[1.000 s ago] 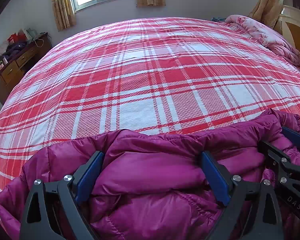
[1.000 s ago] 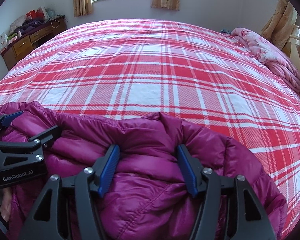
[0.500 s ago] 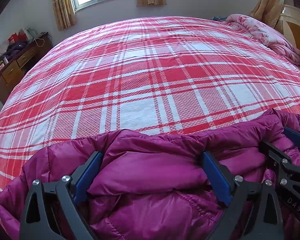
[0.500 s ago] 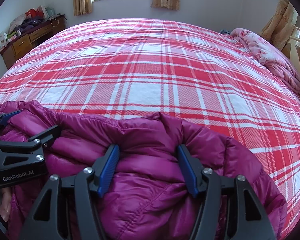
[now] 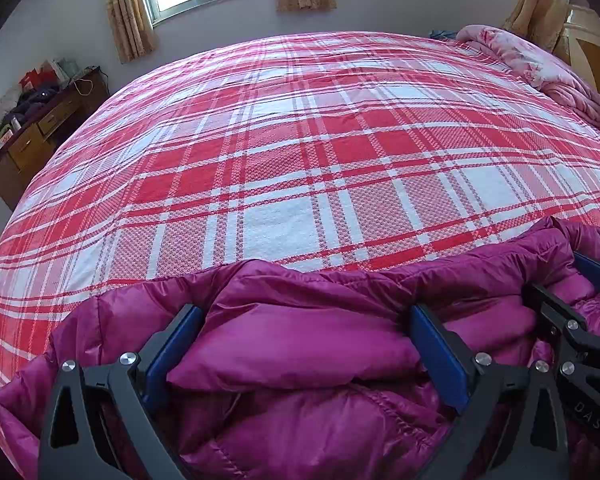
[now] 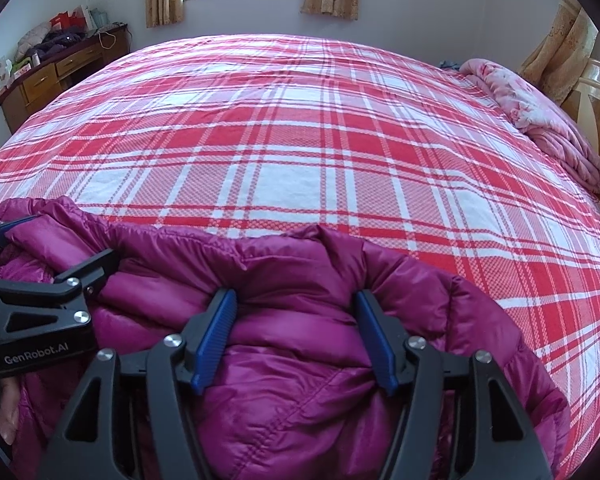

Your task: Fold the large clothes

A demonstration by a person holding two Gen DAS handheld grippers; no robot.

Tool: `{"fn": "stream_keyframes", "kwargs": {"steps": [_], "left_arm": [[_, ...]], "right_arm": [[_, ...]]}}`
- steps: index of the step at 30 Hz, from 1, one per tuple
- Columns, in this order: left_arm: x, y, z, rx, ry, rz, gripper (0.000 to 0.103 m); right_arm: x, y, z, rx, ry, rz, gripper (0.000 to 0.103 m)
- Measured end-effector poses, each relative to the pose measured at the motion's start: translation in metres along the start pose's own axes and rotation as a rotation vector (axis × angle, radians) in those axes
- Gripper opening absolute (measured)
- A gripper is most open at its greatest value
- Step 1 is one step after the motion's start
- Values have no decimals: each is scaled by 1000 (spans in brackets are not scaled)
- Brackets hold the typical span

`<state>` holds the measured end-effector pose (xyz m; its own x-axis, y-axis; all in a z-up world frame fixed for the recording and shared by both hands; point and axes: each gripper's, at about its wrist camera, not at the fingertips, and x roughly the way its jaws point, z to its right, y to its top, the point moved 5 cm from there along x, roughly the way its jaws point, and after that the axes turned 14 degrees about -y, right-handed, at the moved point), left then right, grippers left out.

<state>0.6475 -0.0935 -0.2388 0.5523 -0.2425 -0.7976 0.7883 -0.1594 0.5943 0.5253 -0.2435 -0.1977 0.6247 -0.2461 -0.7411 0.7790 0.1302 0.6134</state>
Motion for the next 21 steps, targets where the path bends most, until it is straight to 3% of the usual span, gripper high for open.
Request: {"fn": "stream_keyframes", "kwargs": {"steps": [3,7,10,14,21], "left_arm": [[-16,4,-6,-22,-4,-7,102],[-83,-5,-13,-32,-71,111,102],[-123,-43,-24,-1,-72,111,102],[-167,-120,-48,-15,-53,90,102],[-214,-214,-61,-63,-33,90,102]], "right_arm": [[-12,7,7,-23,6,16,67],[-57,-1,35,49,21,78,80],[-84,-27,55,56,30,75,81],[-113,-78,75,75,55,27,81],[-145,-162,88,105,47,-27,81]]}}
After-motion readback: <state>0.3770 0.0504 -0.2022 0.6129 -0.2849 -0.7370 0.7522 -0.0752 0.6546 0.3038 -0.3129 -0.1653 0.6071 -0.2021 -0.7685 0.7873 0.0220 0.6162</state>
